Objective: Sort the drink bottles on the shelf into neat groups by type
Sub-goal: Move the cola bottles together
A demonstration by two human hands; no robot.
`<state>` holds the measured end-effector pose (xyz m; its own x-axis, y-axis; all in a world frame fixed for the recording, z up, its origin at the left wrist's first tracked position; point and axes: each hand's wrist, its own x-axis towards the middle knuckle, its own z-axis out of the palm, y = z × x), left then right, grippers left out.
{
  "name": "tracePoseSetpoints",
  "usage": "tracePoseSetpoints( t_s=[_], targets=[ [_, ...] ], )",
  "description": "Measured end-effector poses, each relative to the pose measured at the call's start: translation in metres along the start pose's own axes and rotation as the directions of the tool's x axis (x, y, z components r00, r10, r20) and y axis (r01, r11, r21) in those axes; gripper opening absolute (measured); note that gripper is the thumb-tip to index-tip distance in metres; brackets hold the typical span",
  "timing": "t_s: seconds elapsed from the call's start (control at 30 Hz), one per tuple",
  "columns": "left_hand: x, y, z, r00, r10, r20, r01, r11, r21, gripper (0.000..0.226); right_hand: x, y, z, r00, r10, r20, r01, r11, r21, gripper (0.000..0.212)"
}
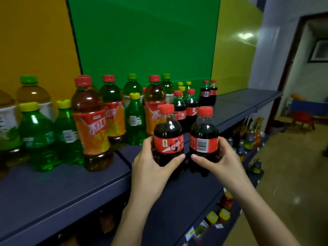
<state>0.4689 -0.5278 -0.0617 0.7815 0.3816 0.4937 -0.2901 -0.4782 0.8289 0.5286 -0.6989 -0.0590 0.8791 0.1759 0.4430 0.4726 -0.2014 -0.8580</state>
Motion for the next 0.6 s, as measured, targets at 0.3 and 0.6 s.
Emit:
tracePoseSetpoints(
  t_s=[0.3, 0.6],
  targets=[
    [0.077, -0.013, 0.098, 0.997, 0.004, -0.081, -0.002, 1.000, 0.024, 0.073, 0.115, 0.057, -0.040, 0.999, -0.037, -0.010, 0.037, 0.999, -0.033, 0.063],
    [0.108, -0.018, 0.132, 0.980, -0.021, -0.200, 0.036, 0.997, 0.072, 0.078, 0.191, 0.098, -0.045, 0.993, -0.062, 0.098, 0.057, 0.997, 0.054, 0.063]
  ],
)
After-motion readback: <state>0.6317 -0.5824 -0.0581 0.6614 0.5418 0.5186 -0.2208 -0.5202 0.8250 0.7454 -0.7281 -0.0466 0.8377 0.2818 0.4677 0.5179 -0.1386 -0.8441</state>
